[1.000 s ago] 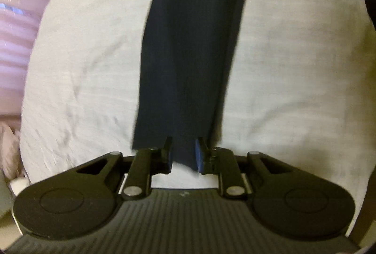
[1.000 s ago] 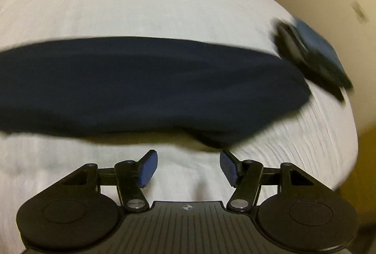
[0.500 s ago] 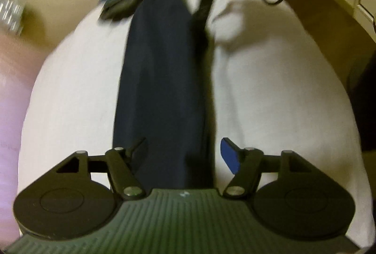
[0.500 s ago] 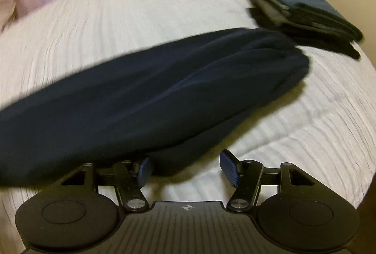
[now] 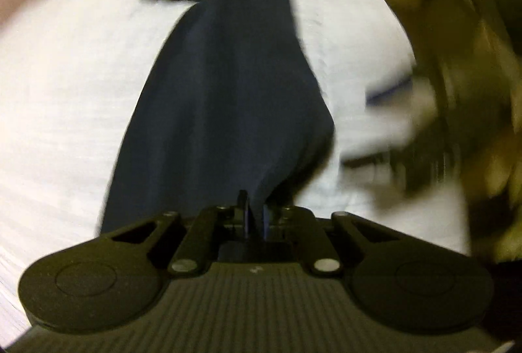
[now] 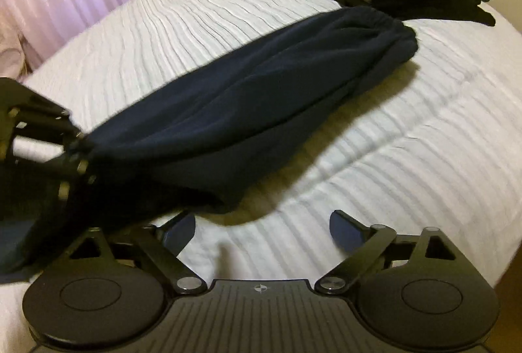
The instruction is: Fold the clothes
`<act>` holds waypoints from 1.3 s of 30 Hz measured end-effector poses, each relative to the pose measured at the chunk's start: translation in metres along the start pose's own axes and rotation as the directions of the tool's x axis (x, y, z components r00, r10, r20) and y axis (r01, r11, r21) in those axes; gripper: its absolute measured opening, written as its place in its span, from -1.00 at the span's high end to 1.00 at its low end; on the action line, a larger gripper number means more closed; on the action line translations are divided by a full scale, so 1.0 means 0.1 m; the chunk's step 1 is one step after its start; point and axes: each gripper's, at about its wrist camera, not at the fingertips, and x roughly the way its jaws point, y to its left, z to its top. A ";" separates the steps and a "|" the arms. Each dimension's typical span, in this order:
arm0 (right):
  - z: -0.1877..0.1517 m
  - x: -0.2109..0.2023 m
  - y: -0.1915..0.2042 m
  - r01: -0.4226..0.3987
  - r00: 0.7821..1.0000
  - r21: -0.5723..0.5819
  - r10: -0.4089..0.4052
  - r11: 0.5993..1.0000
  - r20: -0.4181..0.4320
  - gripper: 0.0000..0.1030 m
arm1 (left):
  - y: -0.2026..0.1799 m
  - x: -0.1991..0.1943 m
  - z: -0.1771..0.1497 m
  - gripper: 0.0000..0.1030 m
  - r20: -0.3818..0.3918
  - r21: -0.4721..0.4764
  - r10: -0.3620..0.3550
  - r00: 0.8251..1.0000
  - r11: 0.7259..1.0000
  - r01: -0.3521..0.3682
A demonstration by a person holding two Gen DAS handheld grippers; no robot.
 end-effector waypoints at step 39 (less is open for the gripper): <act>0.03 0.10 0.13 0.241 0.971 -0.080 -0.240 0.967 0.022 -0.79 | -0.71 0.25 -0.38 0.70 -0.003 0.421 0.031 1.000 0.907 -0.027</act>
